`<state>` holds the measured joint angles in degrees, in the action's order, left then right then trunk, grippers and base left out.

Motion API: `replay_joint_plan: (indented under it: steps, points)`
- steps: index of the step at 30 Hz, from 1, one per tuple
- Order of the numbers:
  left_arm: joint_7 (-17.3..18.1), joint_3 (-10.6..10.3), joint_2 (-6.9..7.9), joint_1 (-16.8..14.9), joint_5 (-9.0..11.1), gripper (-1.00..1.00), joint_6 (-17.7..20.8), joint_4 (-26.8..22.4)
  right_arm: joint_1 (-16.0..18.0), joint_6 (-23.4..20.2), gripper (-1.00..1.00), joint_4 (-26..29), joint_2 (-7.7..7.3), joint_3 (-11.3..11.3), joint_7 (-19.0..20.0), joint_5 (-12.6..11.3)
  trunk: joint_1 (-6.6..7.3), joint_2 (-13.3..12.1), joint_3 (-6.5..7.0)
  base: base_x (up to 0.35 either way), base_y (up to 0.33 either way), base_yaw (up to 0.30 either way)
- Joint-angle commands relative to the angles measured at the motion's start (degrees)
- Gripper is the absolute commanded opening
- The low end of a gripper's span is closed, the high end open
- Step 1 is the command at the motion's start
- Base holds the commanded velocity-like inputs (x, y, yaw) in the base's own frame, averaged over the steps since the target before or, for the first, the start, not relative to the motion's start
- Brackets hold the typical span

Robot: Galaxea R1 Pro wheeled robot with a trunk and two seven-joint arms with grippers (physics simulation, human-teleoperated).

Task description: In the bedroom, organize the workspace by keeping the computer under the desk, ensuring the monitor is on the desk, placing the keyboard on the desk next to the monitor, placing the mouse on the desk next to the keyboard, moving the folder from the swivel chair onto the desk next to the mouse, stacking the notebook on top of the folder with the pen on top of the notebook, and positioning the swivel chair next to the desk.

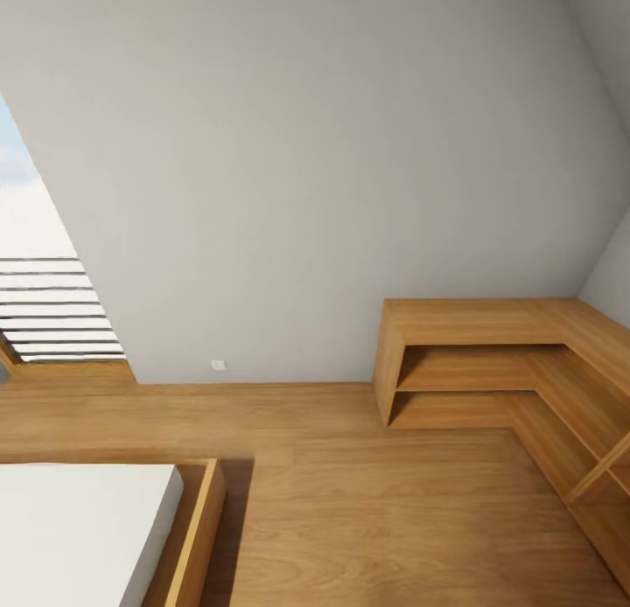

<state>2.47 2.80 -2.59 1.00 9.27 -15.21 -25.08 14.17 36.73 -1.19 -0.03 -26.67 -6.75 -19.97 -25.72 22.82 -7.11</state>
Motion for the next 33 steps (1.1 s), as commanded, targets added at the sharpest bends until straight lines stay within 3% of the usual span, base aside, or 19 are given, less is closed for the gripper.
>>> replay_joint_plan:
  steps: [1,23,33]
  points:
    - [0.26,0.28,-0.05,0.03,0.22,1.0,0.0,-0.08,0.07,0.19,1.0,-0.13,0.02,-0.49,-0.27,-0.16,-0.06,0.1,-0.1,0.301,0.0,0.0]
    - [0.26,0.32,-0.05,0.03,0.22,1.0,0.0,-0.04,0.07,0.03,1.0,-0.09,0.51,-0.47,-0.28,-0.16,-0.06,0.1,-0.1,0.301,0.0,-0.003]
    - [0.32,0.42,-0.02,0.03,0.22,1.0,-0.06,0.32,0.07,-0.06,1.0,-0.12,0.23,-0.39,-0.36,-0.16,-0.06,0.1,0.09,0.202,0.0,-0.166]
